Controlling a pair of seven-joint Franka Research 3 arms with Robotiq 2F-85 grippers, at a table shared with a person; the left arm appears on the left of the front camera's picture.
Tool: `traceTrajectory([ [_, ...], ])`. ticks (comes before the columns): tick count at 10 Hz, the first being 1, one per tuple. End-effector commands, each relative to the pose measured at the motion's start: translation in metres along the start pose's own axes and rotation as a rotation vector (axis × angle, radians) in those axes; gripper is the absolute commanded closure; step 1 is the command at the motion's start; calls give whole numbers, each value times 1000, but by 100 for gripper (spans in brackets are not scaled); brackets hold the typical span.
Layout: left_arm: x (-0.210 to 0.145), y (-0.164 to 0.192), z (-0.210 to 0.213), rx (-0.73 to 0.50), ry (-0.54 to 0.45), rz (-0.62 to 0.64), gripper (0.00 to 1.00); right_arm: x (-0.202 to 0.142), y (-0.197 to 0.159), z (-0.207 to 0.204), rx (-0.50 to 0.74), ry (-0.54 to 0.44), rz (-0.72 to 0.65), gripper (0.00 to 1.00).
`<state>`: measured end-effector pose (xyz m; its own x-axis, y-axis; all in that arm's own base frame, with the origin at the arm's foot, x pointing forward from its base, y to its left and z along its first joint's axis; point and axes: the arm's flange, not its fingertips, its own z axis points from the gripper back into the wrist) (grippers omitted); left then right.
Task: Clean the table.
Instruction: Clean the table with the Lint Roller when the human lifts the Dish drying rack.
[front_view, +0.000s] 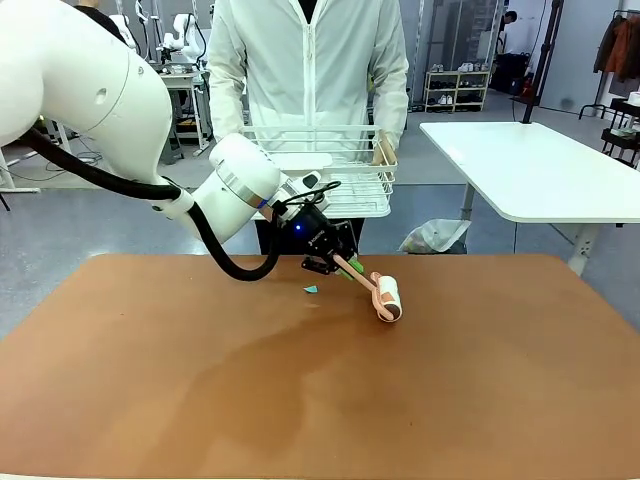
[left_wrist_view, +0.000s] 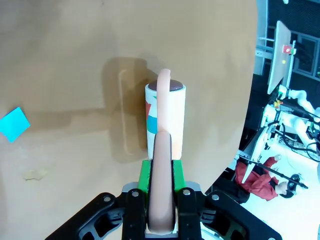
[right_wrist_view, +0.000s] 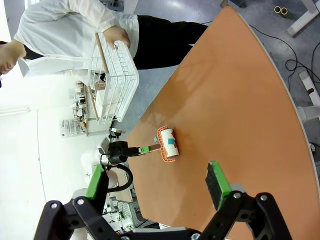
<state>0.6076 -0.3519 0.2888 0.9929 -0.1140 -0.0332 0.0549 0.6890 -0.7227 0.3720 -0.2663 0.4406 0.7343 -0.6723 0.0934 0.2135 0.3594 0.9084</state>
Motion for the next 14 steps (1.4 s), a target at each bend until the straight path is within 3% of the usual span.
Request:
traceTrajectory([
  [1,-16,-3,20,13,42,-32,79,0,2,1,23,-5,10,0],
  [2,-36,-23,47,-48,66,-83,79,0,2,1,23,-5,10,0],
  [4,-80,-27,126,-69,-25,-120,79,0,2,1,23,-5,10,0],
  [7,-111,52,208,29,-16,-100,79,0,2,1,23,-5,10,0],
  [9,-112,94,253,92,-125,-97,79,0,2,1,23,-5,10,0],
  [11,-105,118,273,92,-107,-102,79,0,2,1,23,-5,10,0],
  [14,-84,120,268,144,-121,-104,79,0,2,1,23,-5,10,0],
])
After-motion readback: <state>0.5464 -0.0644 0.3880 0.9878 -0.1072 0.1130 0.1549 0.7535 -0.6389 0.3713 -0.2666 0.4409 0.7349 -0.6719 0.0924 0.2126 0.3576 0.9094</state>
